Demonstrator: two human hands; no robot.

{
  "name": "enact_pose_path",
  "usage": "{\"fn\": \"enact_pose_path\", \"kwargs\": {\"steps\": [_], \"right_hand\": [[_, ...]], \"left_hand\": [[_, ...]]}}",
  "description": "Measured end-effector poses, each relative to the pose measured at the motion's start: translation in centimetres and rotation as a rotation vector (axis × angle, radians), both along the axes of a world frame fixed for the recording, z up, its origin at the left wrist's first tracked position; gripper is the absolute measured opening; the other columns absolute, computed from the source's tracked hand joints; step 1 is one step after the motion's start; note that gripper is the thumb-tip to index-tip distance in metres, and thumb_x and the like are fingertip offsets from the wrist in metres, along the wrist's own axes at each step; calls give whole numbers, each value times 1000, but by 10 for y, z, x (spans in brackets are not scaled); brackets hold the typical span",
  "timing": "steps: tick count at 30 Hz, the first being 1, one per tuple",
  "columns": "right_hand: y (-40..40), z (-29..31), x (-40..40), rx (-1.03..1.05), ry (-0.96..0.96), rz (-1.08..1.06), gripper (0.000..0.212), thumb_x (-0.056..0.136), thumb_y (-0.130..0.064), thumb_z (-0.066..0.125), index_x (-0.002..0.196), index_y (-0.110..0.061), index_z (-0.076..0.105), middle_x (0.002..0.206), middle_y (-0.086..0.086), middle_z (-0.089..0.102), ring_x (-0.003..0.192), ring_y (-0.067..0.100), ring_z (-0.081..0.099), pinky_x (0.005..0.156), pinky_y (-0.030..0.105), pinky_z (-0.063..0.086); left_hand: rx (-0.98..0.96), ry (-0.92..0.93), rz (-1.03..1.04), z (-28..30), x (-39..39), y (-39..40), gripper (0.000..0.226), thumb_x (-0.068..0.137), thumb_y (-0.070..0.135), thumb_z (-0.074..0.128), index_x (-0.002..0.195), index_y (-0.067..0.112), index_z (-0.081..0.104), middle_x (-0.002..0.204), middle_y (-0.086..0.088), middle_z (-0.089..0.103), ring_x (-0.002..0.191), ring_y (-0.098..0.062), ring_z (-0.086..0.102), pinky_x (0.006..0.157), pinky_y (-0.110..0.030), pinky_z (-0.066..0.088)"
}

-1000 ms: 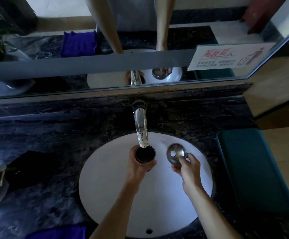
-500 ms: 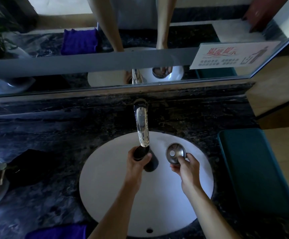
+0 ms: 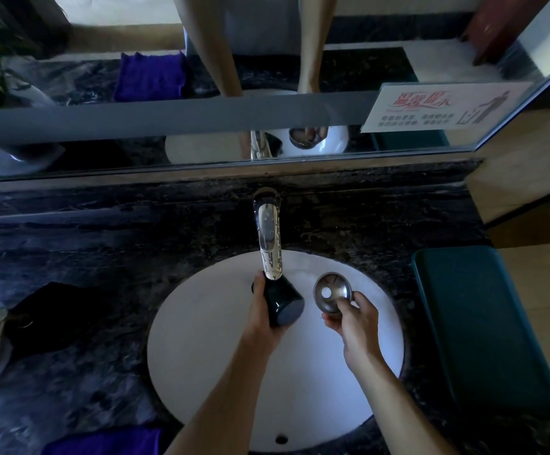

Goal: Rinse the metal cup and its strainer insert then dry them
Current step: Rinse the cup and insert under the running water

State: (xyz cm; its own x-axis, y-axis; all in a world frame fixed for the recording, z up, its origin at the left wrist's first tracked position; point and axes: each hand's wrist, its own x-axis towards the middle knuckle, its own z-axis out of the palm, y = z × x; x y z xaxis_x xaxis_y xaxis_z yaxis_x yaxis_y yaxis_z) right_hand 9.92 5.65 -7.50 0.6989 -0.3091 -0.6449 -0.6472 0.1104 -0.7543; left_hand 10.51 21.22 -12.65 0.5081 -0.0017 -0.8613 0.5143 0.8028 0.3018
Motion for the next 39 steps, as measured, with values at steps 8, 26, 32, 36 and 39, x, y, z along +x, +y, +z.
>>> {"fn": "enact_pose_path", "kwargs": {"steps": [8, 26, 32, 36, 39], "right_hand": [[4, 1, 2, 38, 0, -17, 15, 96, -1, 53, 80, -2, 54, 85, 20, 65, 62, 27, 65, 56, 27, 57], [35, 7, 20, 390, 155, -106, 20, 98, -3, 46, 107, -2, 64, 94, 17, 70, 80, 29, 68, 71, 37, 54], [42, 10, 22, 445, 172, -97, 19, 97, -6, 48, 108, -6, 64, 94, 11, 69, 83, 26, 67, 76, 44, 55], [43, 6, 23, 453, 173, -122, 20, 99, -9, 49, 112, -4, 64, 104, 13, 68, 98, 29, 67, 75, 45, 55], [39, 3, 21, 422, 162, -159, 28, 100, -7, 48, 124, 0, 60, 119, 21, 64, 111, 35, 62, 78, 46, 55]], "left_hand": [[-115, 21, 33, 4, 12, -3, 43, 92, 55, 65, 107, 15, 70, 93, -12, 71, 89, -30, 69, 84, -52, 61], [540, -384, -412, 1, -11, 13, 30, 84, 2, 80, 105, 18, 65, 84, 7, 78, 75, -7, 72, 65, -22, 59], [614, -559, -465, 4, -20, 24, 69, 71, 3, 85, 129, 12, 50, 118, -9, 69, 106, -24, 68, 89, -40, 58], [643, -544, -405, 4, -21, 25, 78, 66, 10, 88, 134, 9, 48, 125, -20, 64, 113, -29, 65, 94, -46, 55], [706, -520, -371, -2, -20, 28, 71, 71, 5, 88, 132, 10, 51, 122, -21, 64, 110, -39, 63, 91, -53, 54]]}}
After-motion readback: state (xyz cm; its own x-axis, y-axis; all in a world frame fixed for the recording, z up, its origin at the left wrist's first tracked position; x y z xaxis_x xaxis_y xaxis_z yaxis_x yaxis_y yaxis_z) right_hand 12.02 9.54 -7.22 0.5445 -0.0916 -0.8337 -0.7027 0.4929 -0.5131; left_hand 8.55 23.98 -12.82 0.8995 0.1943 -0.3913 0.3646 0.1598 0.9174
